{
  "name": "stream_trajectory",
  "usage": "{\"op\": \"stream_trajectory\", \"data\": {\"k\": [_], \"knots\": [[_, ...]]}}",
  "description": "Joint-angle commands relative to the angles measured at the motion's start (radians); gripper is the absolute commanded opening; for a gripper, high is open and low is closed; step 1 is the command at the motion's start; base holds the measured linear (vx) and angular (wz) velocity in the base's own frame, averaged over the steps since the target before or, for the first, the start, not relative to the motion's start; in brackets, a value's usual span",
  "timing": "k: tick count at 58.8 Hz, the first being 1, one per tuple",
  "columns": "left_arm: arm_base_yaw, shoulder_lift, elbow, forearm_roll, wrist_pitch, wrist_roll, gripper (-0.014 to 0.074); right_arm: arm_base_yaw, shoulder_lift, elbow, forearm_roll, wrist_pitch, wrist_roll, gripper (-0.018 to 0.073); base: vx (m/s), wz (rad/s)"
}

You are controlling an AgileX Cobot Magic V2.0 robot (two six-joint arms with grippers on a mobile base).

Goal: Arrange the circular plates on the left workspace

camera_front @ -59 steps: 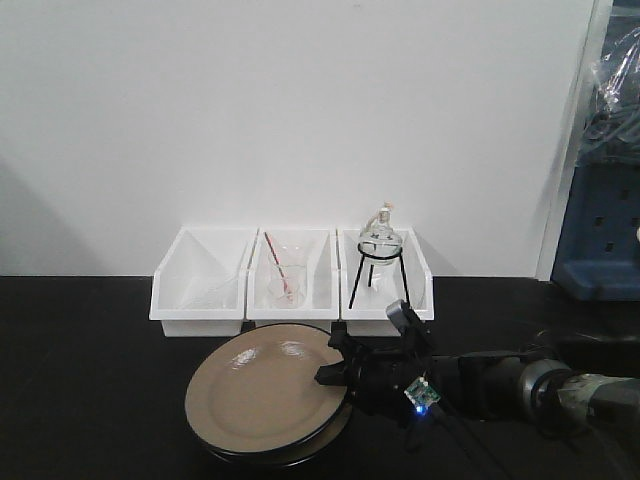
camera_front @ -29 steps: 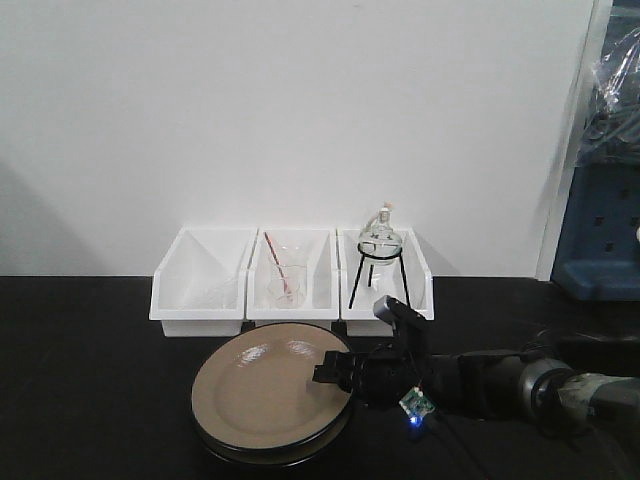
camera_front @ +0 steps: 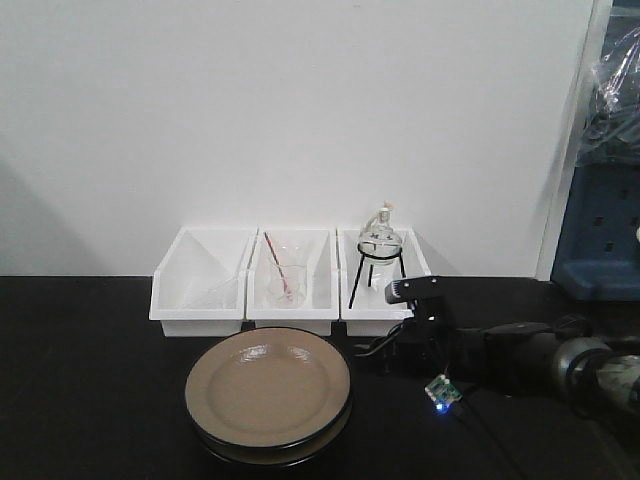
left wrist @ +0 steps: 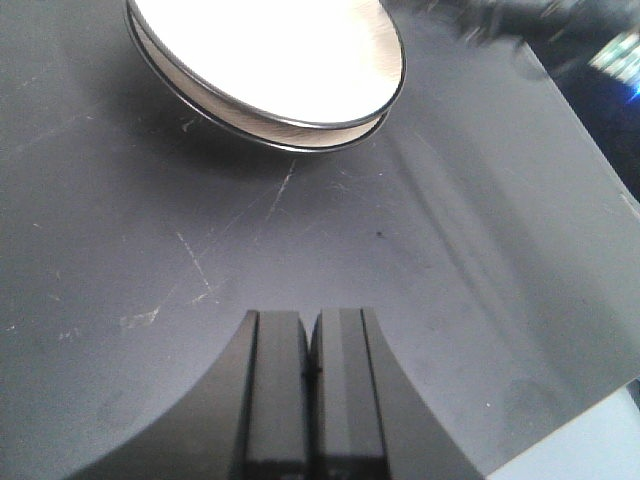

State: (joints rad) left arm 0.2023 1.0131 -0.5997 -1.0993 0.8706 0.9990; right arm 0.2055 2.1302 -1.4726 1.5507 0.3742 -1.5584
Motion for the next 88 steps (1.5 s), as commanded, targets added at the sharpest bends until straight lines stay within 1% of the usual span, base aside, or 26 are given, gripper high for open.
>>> {"op": "stream_trajectory", "data": {"k": [1,4,9,13,16,18,20,24,26,28,35,39,43,47,57,63,68,74,88], "knots": [[-0.001,-0.014,-0.023,-0.057,0.007,0.002,0.0,-0.038,-0.1,-0.035,0.011,-0.001,0.016,0.0389,0.0,0.0],[-0.001,-0.014,-0.023,-0.057,0.009,0.002,0.0,-0.055,-0.127,-0.029,-0.009,-0.001,0.064,0.0353,0.0,0.0],[-0.001,-0.014,-0.023,-0.032,0.013,-0.003,0.0,-0.083,-0.19,-0.012,-0.089,0.001,0.164,0.0237,0.0,0.0],[-0.001,-0.014,-0.023,-0.001,0.021,-0.019,0.0,-0.102,-0.258,0.01,-0.217,0.003,0.251,0.0105,0.0,0.0],[-0.001,-0.014,-0.023,0.021,0.028,-0.039,0.0,-0.114,-0.322,0.028,-0.343,0.011,0.318,-0.0006,0.0,0.0],[-0.001,-0.014,-0.023,0.039,0.035,-0.057,0.0,-0.12,-0.357,0.044,-0.405,0.014,0.356,-0.0015,0.0,0.0],[-0.001,-0.014,-0.023,0.057,0.039,-0.074,0.0,-0.123,-0.409,0.061,-0.497,0.019,0.417,-0.0013,0.0,0.0],[-0.001,-0.014,-0.023,0.094,0.045,-0.118,0.0,-0.123,-0.492,0.101,-0.637,0.032,0.522,-0.0009,0.0,0.0],[-0.001,-0.014,-0.023,0.116,0.046,-0.143,0.0,-0.123,-0.55,0.124,-0.729,0.044,0.592,-0.0006,0.0,0.0],[-0.001,-0.014,-0.023,0.138,0.047,-0.168,0.0,-0.123,-0.597,0.148,-0.796,0.057,0.65,-0.0005,0.0,0.0],[-0.001,-0.014,-0.023,0.238,0.048,-0.249,0.0,-0.123,-0.771,0.255,-0.989,0.117,0.848,-0.0005,0.0,0.0],[-0.001,-0.014,-0.023,0.283,0.048,-0.272,0.0,-0.123,-0.875,0.339,-1.061,0.128,0.919,-0.0003,0.0,0.0],[-0.001,-0.014,-0.023,0.31,0.047,-0.272,0.0,-0.123,-0.986,0.444,-1.092,0.112,0.946,-0.0003,0.0,0.0],[-0.001,-0.016,-0.023,0.317,0.038,-0.272,0.0,-0.123,-1.096,0.565,-1.094,0.065,0.945,-0.0003,0.0,0.0],[-0.001,-0.066,-0.023,0.316,0.006,-0.271,0.0,-0.123,-1.415,0.862,-1.09,-0.133,0.949,-0.0003,0.0,0.0],[-0.002,-0.124,-0.023,0.308,-0.038,-0.265,0.0,-0.123,-1.567,0.989,-1.088,-0.231,0.963,-0.0003,0.0,0.0],[-0.002,-0.176,-0.023,0.288,-0.066,-0.247,0.0,-0.123,-1.651,1.056,-1.088,-0.29,0.972,-0.0003,0.0,0.0],[-0.002,-0.241,-0.023,0.265,-0.084,-0.229,0.0,-0.123,-1.701,1.102,-1.089,-0.354,0.972,-0.0003,0.0,0.0],[-0.002,-0.343,-0.023,0.253,-0.071,-0.245,0.0,-0.119,-1.714,1.113,-1.085,-0.354,0.976,-0.0001,0.0,0.0]]}}
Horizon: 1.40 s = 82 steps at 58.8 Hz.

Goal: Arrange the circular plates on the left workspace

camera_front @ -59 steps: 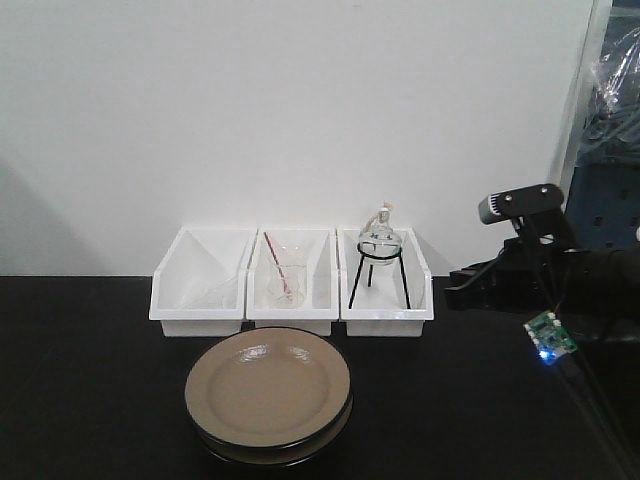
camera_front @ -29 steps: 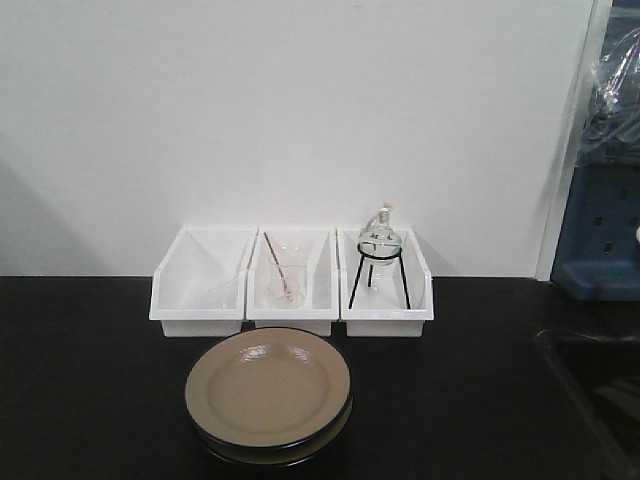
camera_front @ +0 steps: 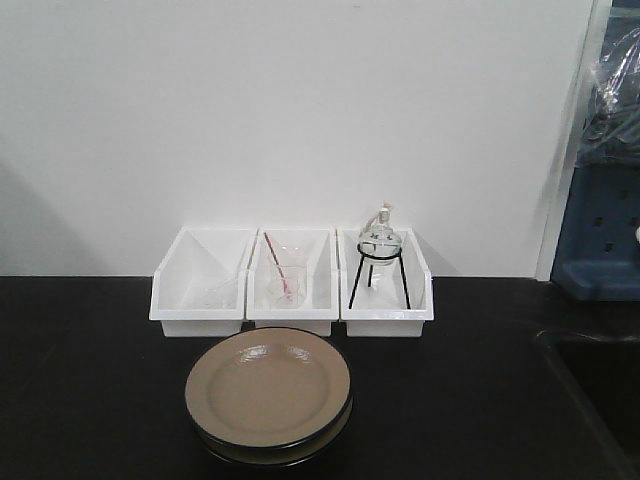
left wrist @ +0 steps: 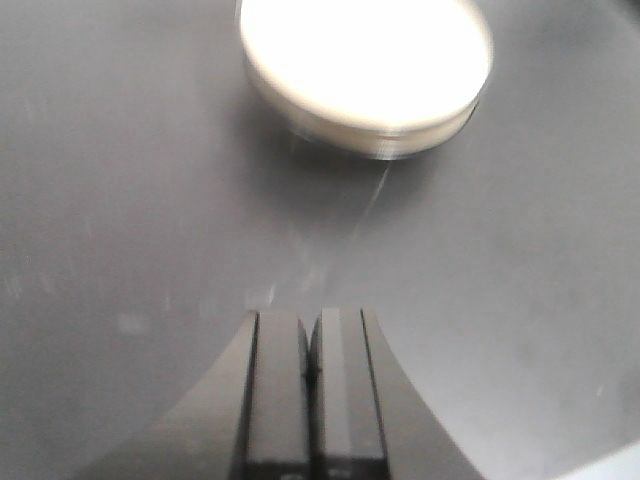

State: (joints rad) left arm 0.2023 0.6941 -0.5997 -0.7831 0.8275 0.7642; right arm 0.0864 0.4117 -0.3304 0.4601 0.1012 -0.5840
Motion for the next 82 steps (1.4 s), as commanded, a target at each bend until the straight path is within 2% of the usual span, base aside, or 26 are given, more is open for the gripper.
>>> {"op": "stream_trajectory", "data": {"k": [1,8,20,38,43,54,65,72,82], "knots": [[-0.002,-0.025,-0.023,-0.067,-0.025,-0.01,0.0,0.0,0.004,-0.029,0.006,-0.081,0.002,0.0,0.0,0.0],[-0.002,-0.027,-0.023,-0.123,0.013,-0.01,0.0,0.0,0.004,-0.029,0.006,-0.081,0.002,0.0,0.0,0.0],[-0.001,-0.027,-0.023,-0.283,0.109,-0.009,0.0,0.0,0.004,-0.029,0.006,-0.081,0.002,0.0,0.0,0.0],[-0.001,-0.027,-0.028,-0.281,0.103,-0.006,0.0,0.0,0.004,-0.029,0.006,-0.081,0.002,0.0,0.0,0.0],[-0.003,-0.027,-0.028,-0.274,0.02,0.028,0.0,0.0,0.004,-0.029,0.006,-0.081,0.002,0.0,0.0,0.0],[-0.076,-0.035,-0.023,-0.291,-0.26,0.163,0.0,0.0,0.004,-0.029,0.006,-0.081,0.002,0.0,0.0,0.0],[-0.104,-0.039,-0.023,-0.307,-0.484,0.213,0.0,0.0,0.004,-0.029,0.006,-0.081,0.002,0.0,0.0,0.0],[-0.12,-0.039,-0.023,-0.306,-0.567,0.241,0.0,0.0,0.004,-0.029,0.006,-0.081,0.002,0.0,0.0,0.0],[-0.122,-0.039,-0.023,-0.306,-0.592,0.264,0.0,0.0,0.004,-0.029,0.006,-0.082,0.002,-0.0001,0.0,0.0]]}}
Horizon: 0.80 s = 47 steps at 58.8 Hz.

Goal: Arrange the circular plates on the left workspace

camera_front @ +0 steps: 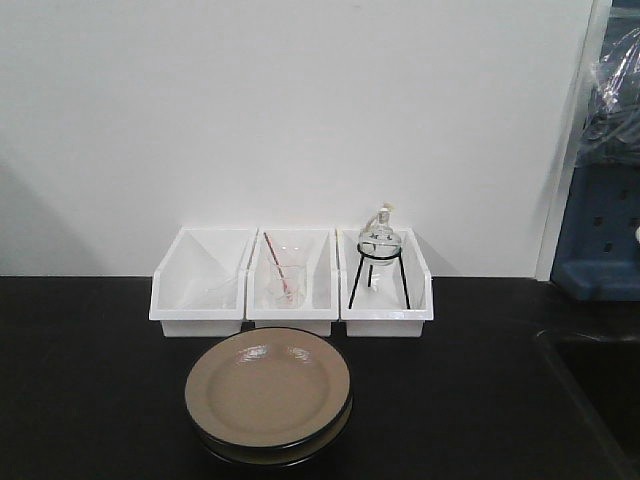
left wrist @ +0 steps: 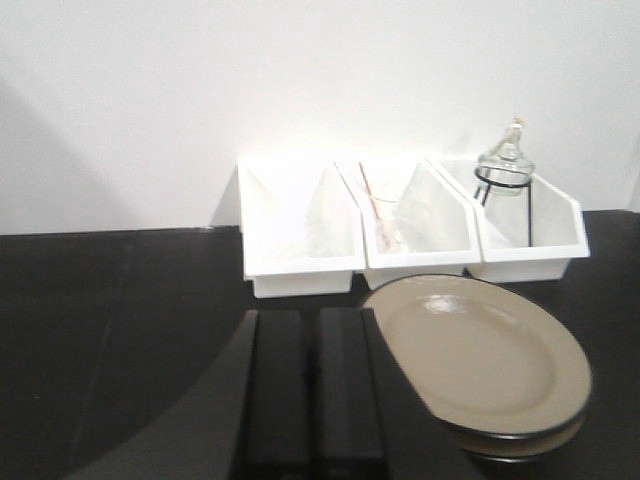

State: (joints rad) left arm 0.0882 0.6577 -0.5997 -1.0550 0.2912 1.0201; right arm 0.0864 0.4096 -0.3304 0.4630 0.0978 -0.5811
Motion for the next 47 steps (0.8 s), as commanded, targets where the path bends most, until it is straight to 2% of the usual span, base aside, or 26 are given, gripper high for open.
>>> {"op": "stream_trajectory", "data": {"k": [1,13,18,21,27,34,40,44,47], "knots": [[-0.008,-0.003,-0.023,-0.034,-0.058,0.008,0.0,0.0,0.006,-0.029,0.003,-0.079,-0.001,-0.0001,0.0,0.0],[-0.008,-0.003,-0.023,-0.034,-0.096,0.008,0.0,0.0,0.006,-0.029,0.003,-0.079,-0.001,0.0,0.0,0.0],[-0.008,-0.003,-0.023,0.018,-0.116,-0.003,0.0,0.0,0.006,-0.029,0.003,-0.079,-0.001,0.0,0.0,0.0],[-0.008,-0.003,-0.023,0.078,-0.116,-0.035,0.0,0.0,0.006,-0.029,0.003,-0.079,-0.001,0.0,0.0,0.0],[-0.008,-0.003,-0.023,0.263,-0.116,-0.21,0.0,0.0,0.006,-0.029,0.003,-0.079,-0.001,0.0,0.0,0.0],[-0.008,-0.012,-0.023,0.57,-0.119,-0.493,0.0,0.0,0.006,-0.029,0.003,-0.079,-0.001,0.0,0.0,0.0],[-0.008,-0.052,-0.022,0.784,-0.12,-0.706,0.0,0.0,0.006,-0.029,0.003,-0.079,-0.001,0.0,0.0,0.0],[-0.008,-0.1,-0.004,0.884,-0.141,-0.795,0.0,0.0,0.006,-0.029,0.003,-0.079,-0.001,0.0,0.0,0.0],[-0.008,-0.142,0.025,0.933,-0.167,-0.82,0.0,0.0,0.006,-0.029,0.003,-0.079,-0.001,0.0,0.0,0.0]]}}
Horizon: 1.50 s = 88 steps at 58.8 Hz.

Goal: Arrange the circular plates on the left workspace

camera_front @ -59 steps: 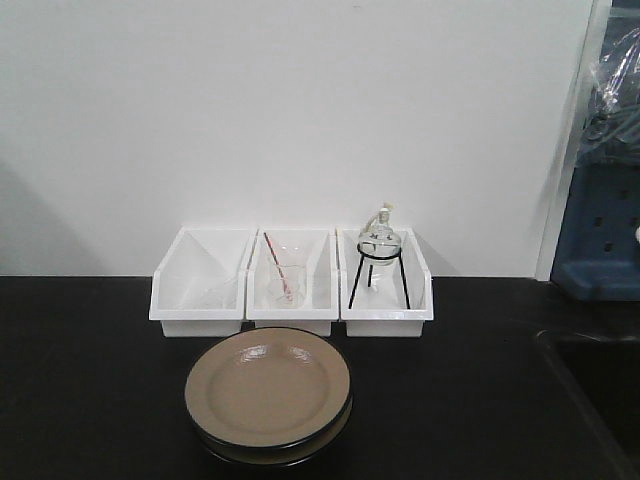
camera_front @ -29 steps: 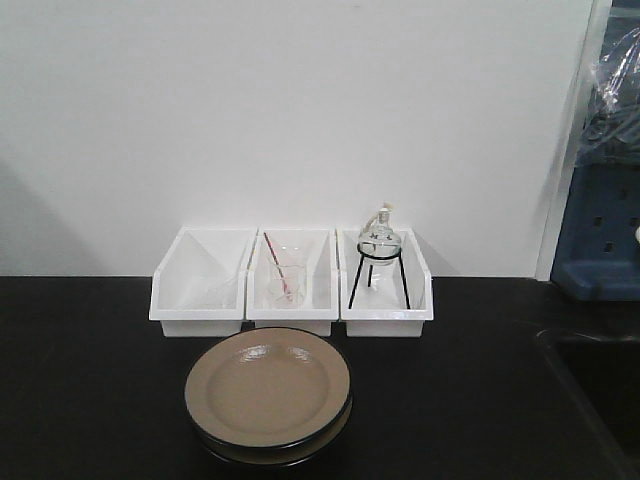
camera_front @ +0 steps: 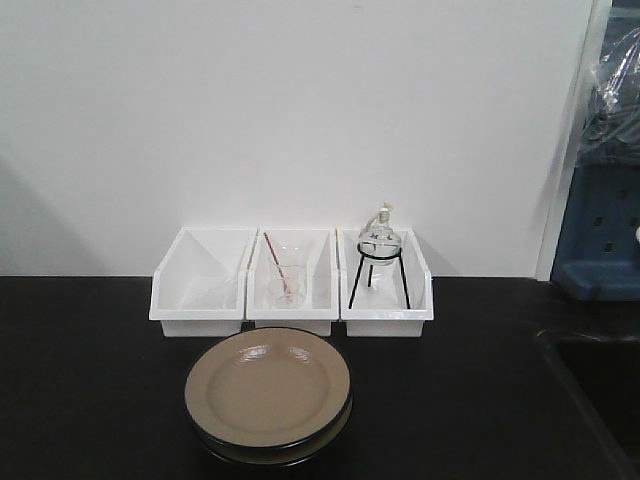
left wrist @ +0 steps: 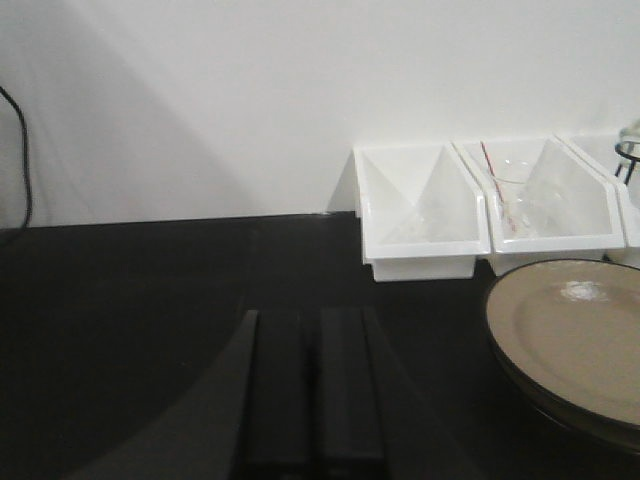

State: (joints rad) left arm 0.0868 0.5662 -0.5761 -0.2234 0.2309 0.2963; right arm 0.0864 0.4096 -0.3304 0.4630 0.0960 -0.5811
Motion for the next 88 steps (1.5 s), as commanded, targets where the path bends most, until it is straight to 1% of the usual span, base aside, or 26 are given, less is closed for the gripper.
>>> {"op": "stream_trajectory", "data": {"k": [1,6,16,24,28,30,32,33,35,39,88], "knots": [[-0.007,-0.064,0.013,0.11,-0.114,-0.098,0.0,0.0,0.006,-0.029,0.003,-0.077,-0.001,0.0,0.0,0.0],[-0.007,-0.153,0.108,0.137,-0.177,-0.099,0.0,0.0,0.006,-0.029,0.003,-0.077,-0.001,0.0,0.0,0.0],[-0.006,-0.363,0.344,0.137,-0.297,-0.099,0.0,0.0,0.006,-0.029,0.003,-0.077,-0.001,0.0,0.0,0.0],[-0.006,-0.533,0.524,0.136,-0.31,-0.1,0.0,0.0,0.006,-0.029,0.003,-0.077,-0.001,0.0,0.0,0.0],[-0.006,-0.603,0.589,0.135,-0.307,-0.126,0.0,0.0,0.006,-0.029,0.003,-0.077,-0.001,0.0,0.0,0.0],[-0.006,-0.597,0.616,0.135,-0.324,-0.143,0.0,0.0,0.007,-0.029,0.003,-0.077,-0.001,0.0,0.0,0.0],[-0.005,-0.587,0.62,0.136,-0.308,-0.164,0.0,0.0,0.006,-0.029,0.003,-0.074,-0.001,0.0,0.0,0.0],[-0.005,-0.586,0.615,0.136,-0.273,-0.171,0.0,0.0,0.006,-0.029,0.003,-0.074,-0.001,0.0,0.0,0.0],[-0.005,-0.585,0.613,0.136,-0.245,-0.177,0.0,0.0,0.006,-0.029,0.003,-0.075,-0.001,0.0,0.0,0.0],[-0.006,-0.586,0.615,0.136,-0.231,-0.176,0.0,0.0,0.008,-0.029,0.003,-0.075,-0.001,0.0,0.0,0.0],[-0.006,-0.593,0.615,0.136,-0.231,-0.176,0.0,0.0,0.008,-0.029,0.003,-0.076,-0.002,0.0,0.0,0.0]]}}
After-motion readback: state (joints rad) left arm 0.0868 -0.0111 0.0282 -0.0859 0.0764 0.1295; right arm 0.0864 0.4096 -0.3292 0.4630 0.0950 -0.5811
